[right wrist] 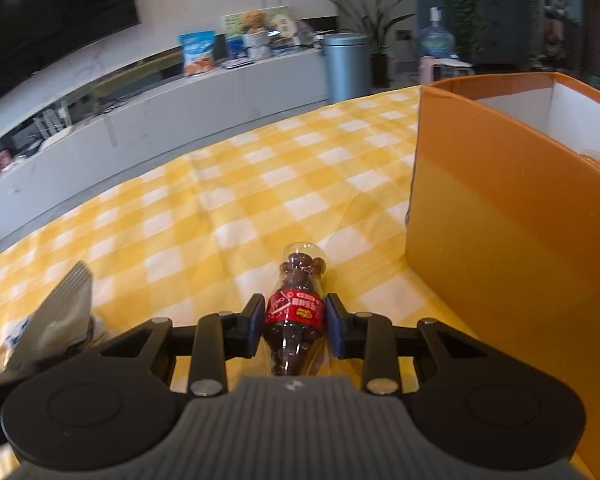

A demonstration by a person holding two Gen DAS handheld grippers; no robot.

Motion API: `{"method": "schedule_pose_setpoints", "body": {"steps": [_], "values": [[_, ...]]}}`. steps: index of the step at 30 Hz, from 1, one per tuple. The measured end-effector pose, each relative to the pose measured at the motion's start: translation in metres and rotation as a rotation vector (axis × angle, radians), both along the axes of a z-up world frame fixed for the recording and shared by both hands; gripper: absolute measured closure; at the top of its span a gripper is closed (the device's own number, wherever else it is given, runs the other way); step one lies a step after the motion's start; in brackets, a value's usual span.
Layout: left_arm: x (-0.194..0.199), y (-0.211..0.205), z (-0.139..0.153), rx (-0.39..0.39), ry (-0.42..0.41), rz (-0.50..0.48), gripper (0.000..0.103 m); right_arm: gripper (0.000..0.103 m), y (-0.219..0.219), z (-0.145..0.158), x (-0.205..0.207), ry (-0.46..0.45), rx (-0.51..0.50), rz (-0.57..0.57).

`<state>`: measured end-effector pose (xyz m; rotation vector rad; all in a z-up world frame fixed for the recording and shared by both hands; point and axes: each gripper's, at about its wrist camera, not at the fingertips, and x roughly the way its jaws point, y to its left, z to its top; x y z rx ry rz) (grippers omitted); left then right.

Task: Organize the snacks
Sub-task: 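Close the left tool on the chip bag while the right grasps the cola bottle, then carry the chip bag and cola bottle over the orange box and release both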

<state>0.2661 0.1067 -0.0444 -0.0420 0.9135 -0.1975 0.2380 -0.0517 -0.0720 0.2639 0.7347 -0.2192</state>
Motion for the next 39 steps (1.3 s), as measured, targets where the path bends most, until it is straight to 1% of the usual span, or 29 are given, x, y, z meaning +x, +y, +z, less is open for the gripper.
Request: {"method": "schedule_pose_setpoints", "body": {"steps": [4,7,10,14,17,20,21,22,24,26,27,30,33,38,39], "values": [[-0.006,0.002,0.009,-0.014,-0.005,0.009,0.04,0.072,-0.002,0.011,-0.02,-0.021,0.03,0.046],[-0.014,0.002,0.019,-0.021,-0.019,0.014,0.04,0.072,-0.004,0.021,-0.032,-0.027,0.05,0.103],[-0.026,0.002,0.031,-0.045,-0.035,0.027,0.04,0.072,-0.011,0.033,-0.043,-0.012,0.112,0.16],[-0.044,-0.006,0.053,-0.071,-0.077,0.017,0.04,0.072,-0.024,0.062,-0.065,-0.069,0.132,0.219],[-0.059,-0.015,0.071,-0.082,-0.107,-0.001,0.04,0.072,-0.049,0.091,-0.081,-0.128,0.167,0.258],[-0.072,-0.027,0.088,-0.102,-0.142,-0.021,0.04,0.072,-0.09,0.122,-0.098,-0.193,0.185,0.275],[-0.077,-0.031,0.093,-0.109,-0.153,-0.035,0.04,0.072,-0.106,0.13,-0.102,-0.204,0.176,0.279],[-0.08,-0.035,0.098,-0.117,-0.162,-0.051,0.04,0.072,-0.121,0.137,-0.105,-0.213,0.152,0.284],[-0.085,-0.047,0.105,-0.129,-0.172,-0.077,0.04,0.072,-0.151,0.147,-0.105,-0.201,0.053,0.319],[-0.089,-0.059,0.111,-0.142,-0.18,-0.096,0.04,0.072,-0.178,0.147,-0.098,-0.132,-0.071,0.345],[-0.09,-0.065,0.113,-0.151,-0.182,-0.104,0.04,0.072,-0.192,0.144,-0.094,-0.094,-0.116,0.352],[-0.092,-0.084,0.117,-0.188,-0.18,-0.135,0.04,0.072,-0.227,0.13,-0.085,-0.026,-0.174,0.372],[-0.092,-0.106,0.117,-0.211,-0.158,-0.165,0.04,0.072,-0.239,0.113,-0.076,0.021,-0.256,0.38],[-0.09,-0.138,0.115,-0.187,-0.134,-0.221,0.04,0.074,-0.254,0.093,-0.072,0.053,-0.342,0.357],[-0.09,-0.143,0.114,-0.181,-0.133,-0.229,0.04,0.065,-0.255,0.093,-0.077,0.036,-0.368,0.339]]}}
